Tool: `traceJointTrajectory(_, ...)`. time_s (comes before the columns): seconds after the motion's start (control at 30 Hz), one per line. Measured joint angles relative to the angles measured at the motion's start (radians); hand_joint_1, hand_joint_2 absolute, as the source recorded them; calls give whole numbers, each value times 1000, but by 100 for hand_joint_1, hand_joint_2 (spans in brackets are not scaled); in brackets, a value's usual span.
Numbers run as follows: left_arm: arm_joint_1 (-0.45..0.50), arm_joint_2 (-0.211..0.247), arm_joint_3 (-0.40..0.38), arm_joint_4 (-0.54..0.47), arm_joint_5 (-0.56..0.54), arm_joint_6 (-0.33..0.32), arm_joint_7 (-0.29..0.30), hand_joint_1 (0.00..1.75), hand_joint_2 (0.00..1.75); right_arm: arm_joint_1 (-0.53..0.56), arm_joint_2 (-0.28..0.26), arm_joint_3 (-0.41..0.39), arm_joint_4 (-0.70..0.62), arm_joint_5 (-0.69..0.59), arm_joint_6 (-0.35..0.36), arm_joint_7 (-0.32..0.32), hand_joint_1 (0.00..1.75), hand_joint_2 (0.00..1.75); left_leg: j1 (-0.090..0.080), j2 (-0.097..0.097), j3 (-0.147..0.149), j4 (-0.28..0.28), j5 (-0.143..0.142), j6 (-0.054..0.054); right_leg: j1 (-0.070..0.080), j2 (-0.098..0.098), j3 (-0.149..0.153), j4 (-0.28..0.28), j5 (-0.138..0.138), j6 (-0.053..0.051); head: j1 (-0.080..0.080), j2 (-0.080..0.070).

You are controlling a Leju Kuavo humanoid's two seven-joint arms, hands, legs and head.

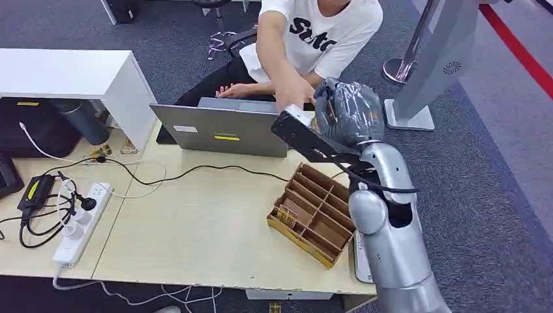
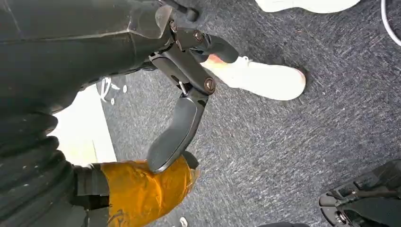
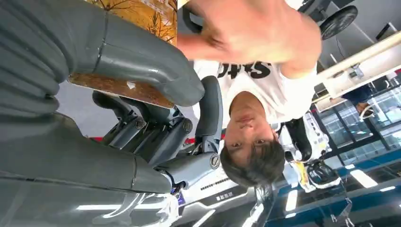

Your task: Pass the card to the sensor for recognition and then transmit it.

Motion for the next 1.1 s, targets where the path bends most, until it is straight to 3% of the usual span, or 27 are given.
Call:
traceJointTrajectory(0.3,1,5,-14,4,0,0,0,0,175,-41,39,-23,56,-1,3,2,175,175,0,0,-1,0,0,0,0,0,-1,0,0,0,0,0)
traceJointTrajectory(0.33,1,5,-15,4,0,0,-1,0,175,-43,42,-25,60,-5,2,2,147,175,0,0,-1,0,0,0,0,0,-1,0,0,0,0,0)
traceJointTrajectory(0.37,1,5,-15,4,0,0,-1,0,175,-44,45,-26,63,-7,2,2,7,175,0,0,-1,0,0,0,0,0,-1,0,0,0,0,0)
traceJointTrajectory(0.4,1,5,-15,4,0,-1,-1,0,175,-45,47,-26,65,-8,2,2,0,175,0,0,-1,0,0,0,0,0,-1,0,0,0,0,0)
traceJointTrajectory(1.1,2,5,-15,5,0,0,-2,0,175,-46,57,-32,85,-56,10,-3,0,175,0,0,-1,0,0,0,0,0,-1,0,0,0,0,0)
